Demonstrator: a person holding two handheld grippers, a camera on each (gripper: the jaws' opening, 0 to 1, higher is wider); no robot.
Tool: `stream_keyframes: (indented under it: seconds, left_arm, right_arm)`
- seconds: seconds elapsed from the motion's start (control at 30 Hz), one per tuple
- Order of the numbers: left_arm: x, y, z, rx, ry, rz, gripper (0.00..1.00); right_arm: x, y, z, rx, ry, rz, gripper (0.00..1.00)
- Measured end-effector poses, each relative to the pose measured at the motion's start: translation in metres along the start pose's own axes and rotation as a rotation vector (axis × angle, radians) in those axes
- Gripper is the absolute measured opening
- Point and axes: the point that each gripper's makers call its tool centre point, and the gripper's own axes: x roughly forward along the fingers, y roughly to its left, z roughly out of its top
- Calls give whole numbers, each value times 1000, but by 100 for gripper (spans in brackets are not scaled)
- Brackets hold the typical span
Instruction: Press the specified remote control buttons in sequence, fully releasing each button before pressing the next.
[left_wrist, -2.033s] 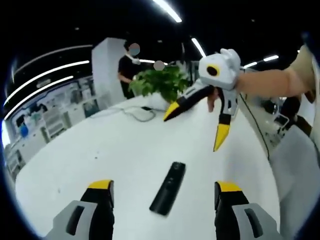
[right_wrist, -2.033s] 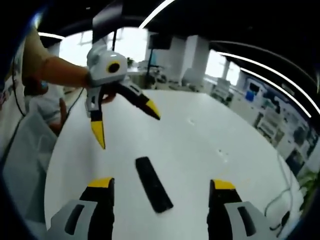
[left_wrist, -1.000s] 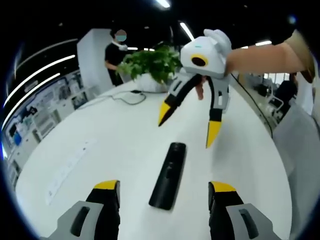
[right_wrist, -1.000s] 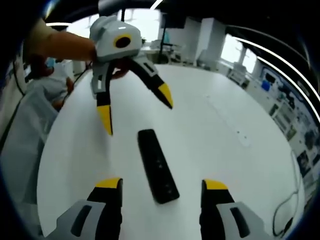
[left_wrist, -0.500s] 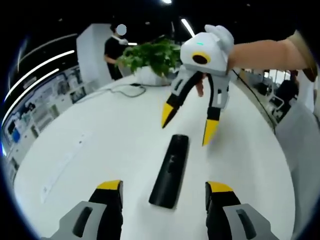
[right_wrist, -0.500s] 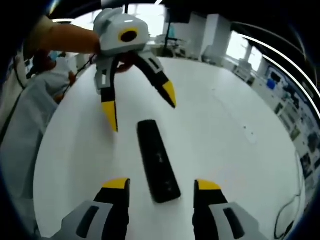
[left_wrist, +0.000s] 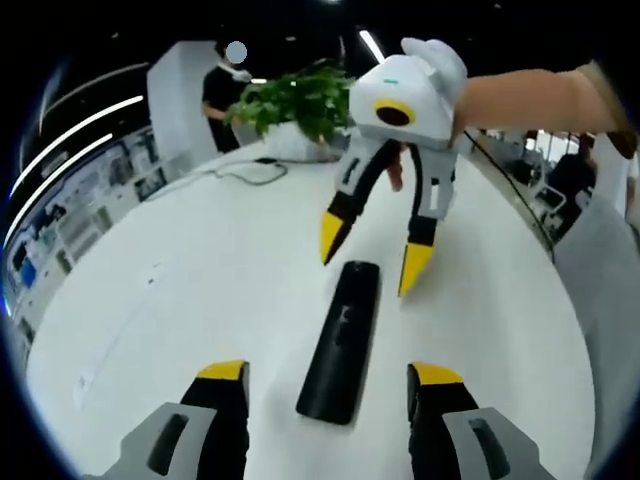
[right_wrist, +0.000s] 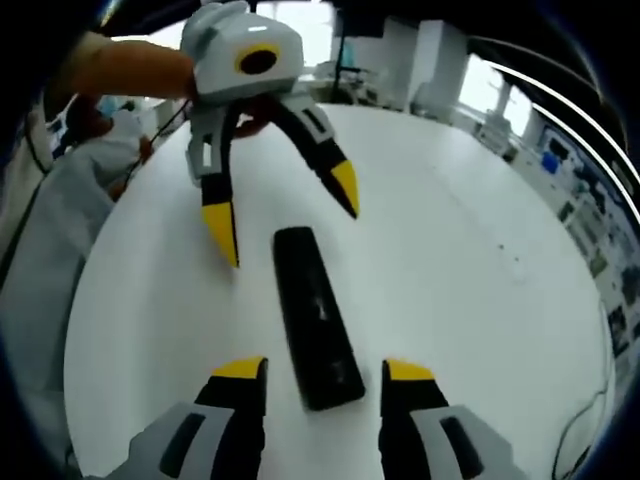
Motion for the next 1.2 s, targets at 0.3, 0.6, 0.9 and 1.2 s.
stream_keyframes:
  seconds: [0.3,0.6,0.9,1.2]
  left_arm:
    - [10,-5,-11,-2,52,-43,59]
    - [16,-5,-9,11,71,-64,55]
    - [21,-6,-8,8,81,-88,49]
    - [21,-8,-5,42,100,-109,30]
  right_arm:
    - [7,-3,-9,5,36,33,35]
    - [10,-10,-9,-1,46,48,29]
    - [10,-12,-9,-13,46,47,24]
    - [10,-6,-7,-36,57,49,23]
